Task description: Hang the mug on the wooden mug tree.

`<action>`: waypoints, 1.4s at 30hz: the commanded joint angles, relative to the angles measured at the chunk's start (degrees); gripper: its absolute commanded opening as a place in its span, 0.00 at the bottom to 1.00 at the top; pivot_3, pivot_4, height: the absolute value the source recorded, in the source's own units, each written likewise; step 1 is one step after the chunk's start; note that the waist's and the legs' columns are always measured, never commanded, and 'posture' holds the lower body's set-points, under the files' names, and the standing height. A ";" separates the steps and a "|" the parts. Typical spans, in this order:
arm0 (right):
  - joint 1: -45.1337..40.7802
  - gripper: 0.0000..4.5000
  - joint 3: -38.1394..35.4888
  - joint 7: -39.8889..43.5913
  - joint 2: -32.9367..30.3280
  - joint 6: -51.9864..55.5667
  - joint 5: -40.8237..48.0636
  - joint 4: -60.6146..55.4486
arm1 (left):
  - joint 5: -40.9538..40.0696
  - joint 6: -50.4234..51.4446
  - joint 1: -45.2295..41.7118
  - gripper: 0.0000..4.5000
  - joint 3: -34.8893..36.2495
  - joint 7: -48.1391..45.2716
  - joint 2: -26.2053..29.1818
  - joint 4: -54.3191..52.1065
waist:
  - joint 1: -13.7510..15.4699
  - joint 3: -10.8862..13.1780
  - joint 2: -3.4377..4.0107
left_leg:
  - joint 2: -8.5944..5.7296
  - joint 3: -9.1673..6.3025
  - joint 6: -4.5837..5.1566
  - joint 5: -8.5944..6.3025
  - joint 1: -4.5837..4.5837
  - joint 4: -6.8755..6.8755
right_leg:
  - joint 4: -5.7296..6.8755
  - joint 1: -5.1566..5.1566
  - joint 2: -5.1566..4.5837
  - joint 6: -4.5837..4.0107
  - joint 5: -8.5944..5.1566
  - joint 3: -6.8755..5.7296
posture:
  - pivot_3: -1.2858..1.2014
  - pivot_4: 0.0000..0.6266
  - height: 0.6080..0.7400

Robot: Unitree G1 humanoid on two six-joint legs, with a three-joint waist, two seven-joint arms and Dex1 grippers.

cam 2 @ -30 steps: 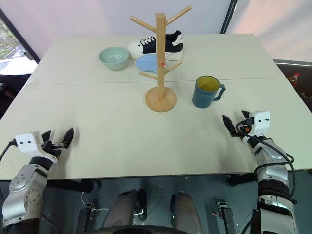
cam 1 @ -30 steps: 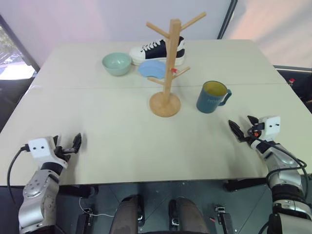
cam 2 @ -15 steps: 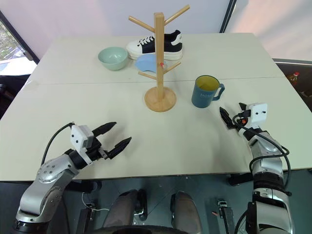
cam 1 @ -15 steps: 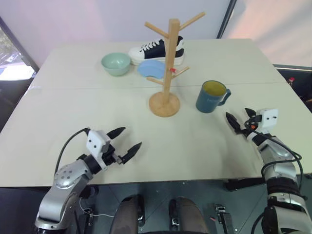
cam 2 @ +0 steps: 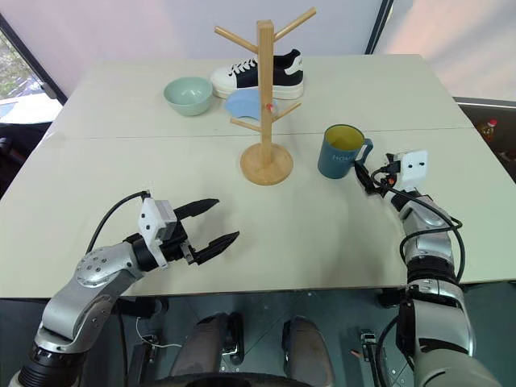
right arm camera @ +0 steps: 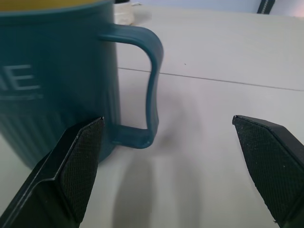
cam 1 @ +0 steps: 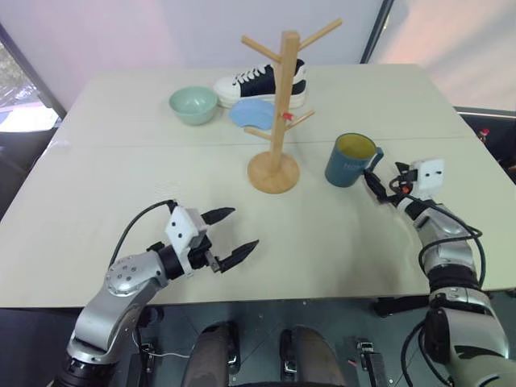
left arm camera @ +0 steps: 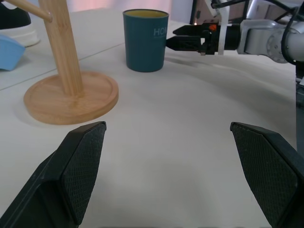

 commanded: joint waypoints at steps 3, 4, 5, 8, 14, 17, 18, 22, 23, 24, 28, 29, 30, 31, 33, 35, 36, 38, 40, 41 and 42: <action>-4.57 0.99 0.01 0.26 -0.10 -3.05 -0.88 4.90 | 0.02 -0.10 -0.44 1.00 -0.04 -0.02 0.29 -2.74 | -0.03 0.00 0.00 | 0.01 0.00 -0.01 0.01 0.00 0.01 | 0.01 0.00 0.03 0.00 0.00 0.00 | 0.52 0.24 0.93; -5.10 0.99 0.07 0.34 -0.12 -3.39 -1.07 5.87 | 0.07 -0.09 -0.41 1.00 -0.02 0.01 0.30 -2.82 | -0.02 0.00 0.00 | 0.01 0.00 0.00 0.01 0.00 0.01 | 0.01 0.00 0.03 0.00 0.00 0.00 | 0.52 0.24 0.93; -5.64 0.99 0.12 0.47 -0.13 -3.71 -1.27 6.83 | 0.11 -0.09 -0.38 1.00 -0.03 0.05 0.28 -2.91 | -0.02 0.00 0.00 | 0.01 0.00 0.00 0.01 0.00 0.01 | 0.01 0.00 0.03 0.00 0.00 0.00 | 0.52 0.24 0.93; -7.15 0.99 0.39 1.26 -0.14 -4.30 -1.93 9.47 | 0.28 -0.16 -0.35 1.00 -0.08 0.11 0.28 -3.04 | -0.03 0.00 0.00 | 0.01 0.00 -0.01 0.01 0.00 0.01 | 0.01 0.00 0.04 0.00 0.00 0.00 | 0.52 0.24 0.93; -10.02 0.87 0.72 2.82 0.48 -5.48 -2.31 14.55 | 0.12 0.48 -1.99 1.00 0.17 0.11 0.36 -2.11 | -0.06 0.00 0.00 | 0.02 0.00 -0.02 0.03 0.00 0.05 | 0.03 0.01 0.05 0.00 0.00 0.00 | 0.52 0.24 0.93; -10.98 0.59 0.46 3.88 0.78 -6.01 -2.08 15.81 | 0.48 -0.15 -1.43 1.00 0.02 0.02 0.28 -1.86 | -0.13 0.00 0.00 | 0.02 0.00 -0.03 0.05 0.00 0.04 | 0.03 0.01 0.06 0.00 0.00 0.00 | 0.52 0.24 0.93; -11.18 0.46 0.40 4.17 0.86 -6.12 -2.02 16.07 | 0.59 -0.22 -1.29 1.00 -0.04 0.09 0.26 -1.93 | -0.11 0.00 0.00 | 0.02 0.00 -0.07 0.07 0.00 0.04 | 0.03 0.01 0.06 0.00 0.00 0.00 | 0.52 0.24 0.93; -11.31 0.01 0.13 5.52 1.15 -6.29 -1.67 16.41 | 0.93 -0.29 -0.88 1.00 -0.01 0.34 0.12 -2.25 | -0.06 0.00 0.00 | 0.02 0.00 -0.15 0.12 0.00 0.04 | 0.03 0.01 0.07 0.00 0.00 0.00 | 0.52 0.24 0.93; -11.20 0.01 0.05 5.88 1.25 -6.34 -1.55 16.28 | 1.04 -0.37 -0.70 1.00 0.04 0.38 0.10 -2.30 | -0.05 0.00 0.00 | 0.02 0.00 -0.14 0.11 0.00 0.03 | 0.03 0.02 0.07 0.00 0.00 0.00 | 0.52 0.24 0.93; -11.06 0.01 -0.01 6.17 1.35 -6.40 -1.47 16.09 | 1.11 -0.48 -0.52 1.00 0.11 0.39 0.08 -2.32 | -0.06 0.00 0.00 | 0.02 0.00 -0.10 0.09 0.00 0.04 | 0.03 0.02 0.06 0.00 0.00 0.00 | 0.52 0.24 0.93; -9.06 0.01 1.35 7.68 1.02 -7.67 -2.57 11.54 | 1.54 -1.33 0.45 1.00 0.94 0.66 0.00 -2.05 | -0.06 0.00 0.00 | 0.02 0.00 -0.08 0.08 0.00 0.04 | 0.03 0.02 0.06 0.00 0.00 0.01 | 0.52 0.24 0.93; -7.64 0.01 2.79 8.39 0.45 -8.49 -3.81 7.79 | 1.73 -1.86 0.81 1.00 1.57 0.75 0.11 -1.71 | -0.01 0.00 0.00 | 0.02 0.00 -0.08 0.08 0.00 0.03 | 0.03 0.01 0.06 0.00 0.00 0.01 | 0.52 0.24 0.93; -5.94 0.01 4.38 9.25 -0.30 -9.08 -5.06 3.02 | 1.90 -2.49 1.05 1.00 2.37 0.85 0.22 -1.22 | 0.03 0.01 0.01 | 0.03 -0.01 -0.08 0.08 0.00 0.03 | 0.03 0.01 0.06 0.00 0.00 0.01 | 0.52 0.24 0.93; -3.93 0.01 5.98 10.06 -1.25 -9.42 -6.35 -2.76 | 2.00 -3.04 1.21 1.00 3.31 1.01 0.34 -0.65 | 0.06 0.03 0.05 | 0.03 0.00 -0.08 0.08 0.00 0.02 | 0.02 0.00 0.05 0.00 0.00 0.01 | 0.52 0.24 0.93; -0.58 0.01 8.03 10.89 -2.73 -8.23 -7.52 -12.63 | 2.12 -3.95 1.25 1.00 4.65 1.04 0.67 0.29 | 0.03 0.07 0.12 | 0.03 0.00 -0.02 0.04 -0.01 0.00 | 0.02 -0.02 0.03 0.01 0.00 0.01 | 0.52 0.24 0.93; 3.00 0.01 10.05 13.55 -5.17 -4.04 -6.73 -27.13 | 1.99 -4.86 0.72 1.00 6.56 0.77 1.16 1.60 | -0.02 0.09 0.15 | 0.03 -0.01 -0.02 0.04 -0.02 -0.01 | 0.03 -0.04 0.04 0.01 0.00 0.01 | 0.52 0.24 0.93; 4.28 0.01 11.02 14.67 -6.33 -1.16 -6.06 -34.31 | 1.69 -5.17 0.28 1.00 7.52 0.58 1.40 2.27 | 0.00 0.13 0.21 | 0.05 -0.01 -0.02 0.03 -0.02 0.00 | 0.03 -0.05 0.04 0.01 0.00 0.01 | 0.52 0.24 0.93; 5.19 0.01 12.55 15.10 -8.26 5.42 -5.57 -46.24 | 1.14 -5.55 -0.76 1.00 9.02 -0.04 2.08 3.39 | -0.18 0.14 0.22 | 0.07 -0.03 -0.04 0.02 -0.02 -0.01 | 0.04 -0.07 0.04 0.01 0.00 0.01 | 0.52 0.24 0.93; 4.93 0.01 13.90 14.31 -9.75 10.32 -7.33 -53.58 | 0.79 -5.60 -1.66 1.00 9.85 -0.66 2.69 4.03 | -0.04 0.13 0.22 | 0.11 -0.04 -0.09 0.02 -0.01 -0.01 | 0.04 -0.09 0.06 0.00 0.00 0.01 | 0.52 0.24 0.93; 4.76 0.01 14.54 13.89 -10.38 12.25 -8.35 -56.21 | 0.64 -5.58 -2.04 1.00 10.11 -0.88 2.93 4.27 | 0.05 0.13 0.22 | 0.11 -0.06 -0.13 0.00 -0.01 -0.01 | 0.04 -0.09 0.06 -0.01 0.00 0.00 | 0.52 0.24 0.93; 3.41 0.01 15.51 12.67 -10.85 17.64 -9.56 -60.38 | 0.33 -5.47 -2.95 1.00 10.65 -1.37 3.61 4.61 | 0.07 0.14 0.20 | 0.11 -0.06 -0.19 -0.04 -0.01 -0.01 | 0.02 -0.09 0.05 -0.01 0.00 0.00 | 0.52 0.24 0.93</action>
